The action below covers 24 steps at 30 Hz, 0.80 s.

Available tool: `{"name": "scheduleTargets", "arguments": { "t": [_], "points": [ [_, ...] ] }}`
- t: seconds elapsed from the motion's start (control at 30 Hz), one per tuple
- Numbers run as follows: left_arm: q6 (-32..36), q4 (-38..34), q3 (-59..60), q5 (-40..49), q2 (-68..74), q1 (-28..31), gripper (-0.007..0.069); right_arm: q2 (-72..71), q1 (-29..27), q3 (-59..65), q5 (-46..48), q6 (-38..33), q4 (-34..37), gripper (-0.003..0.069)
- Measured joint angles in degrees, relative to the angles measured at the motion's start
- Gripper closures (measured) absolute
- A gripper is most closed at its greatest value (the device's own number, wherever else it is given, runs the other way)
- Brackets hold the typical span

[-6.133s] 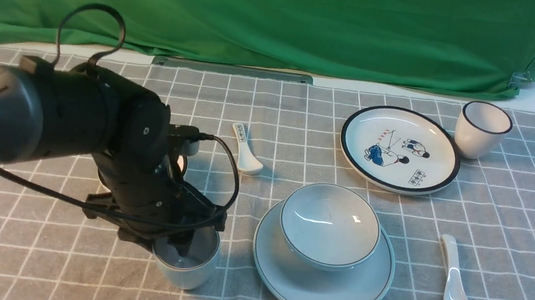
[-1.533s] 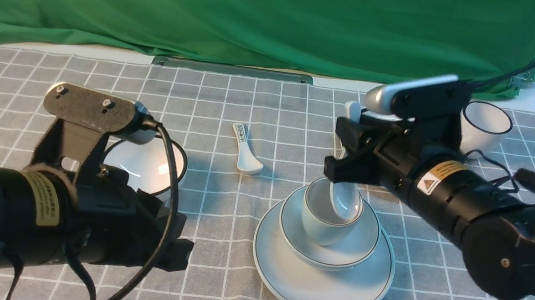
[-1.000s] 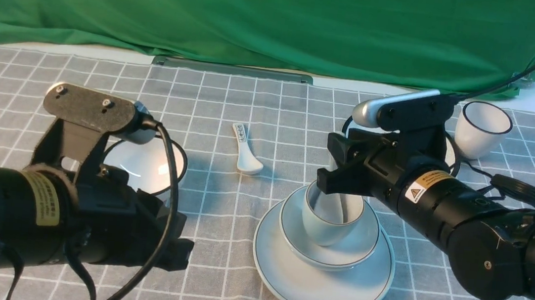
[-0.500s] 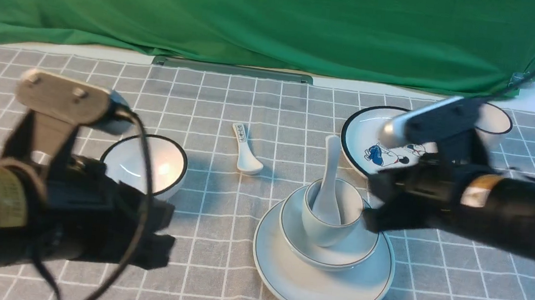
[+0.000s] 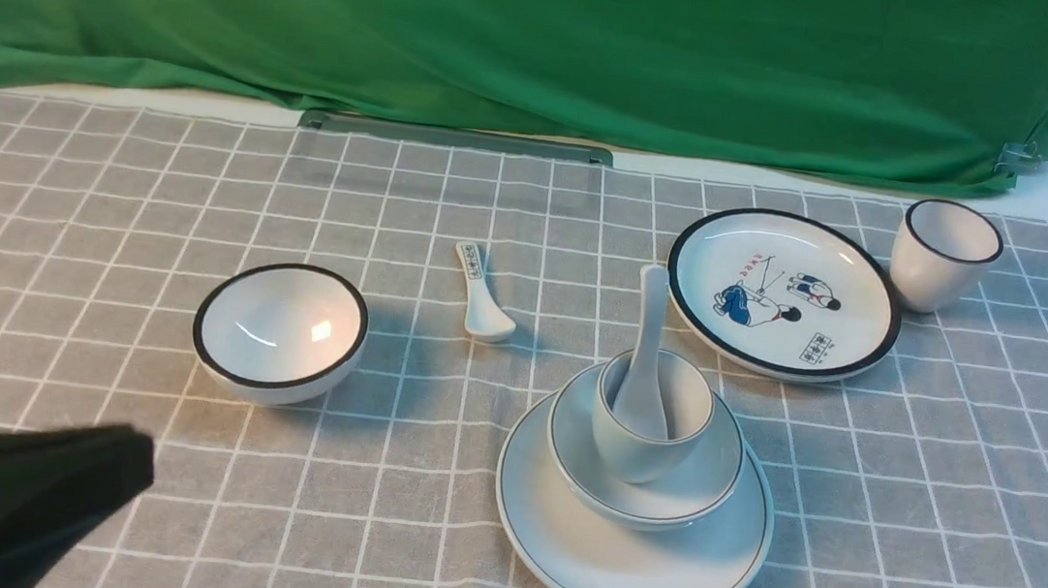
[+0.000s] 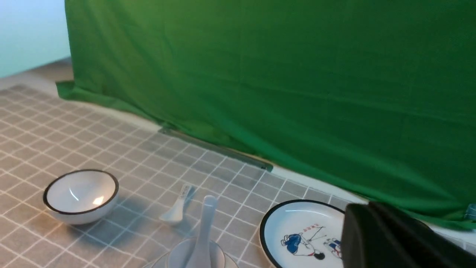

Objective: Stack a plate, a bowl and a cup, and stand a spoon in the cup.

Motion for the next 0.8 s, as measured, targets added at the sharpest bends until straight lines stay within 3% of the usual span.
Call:
{"name": "scheduleTargets", "arguments": {
  "t": [0.3, 0.8],
  "points": [
    [-0.22, 0.0, 3.89, -4.5, -3.43, 0.0, 0.0615, -16.3, -0.04, 10.07, 0.42, 1.17, 0.05, 0.0636],
    [-0.22, 0.0, 3.89, -4.86, -3.43, 0.0, 0.0613, -18.17, -0.04, 11.08, 0.43, 2.24, 0.11, 0.0597]
  ]
}}
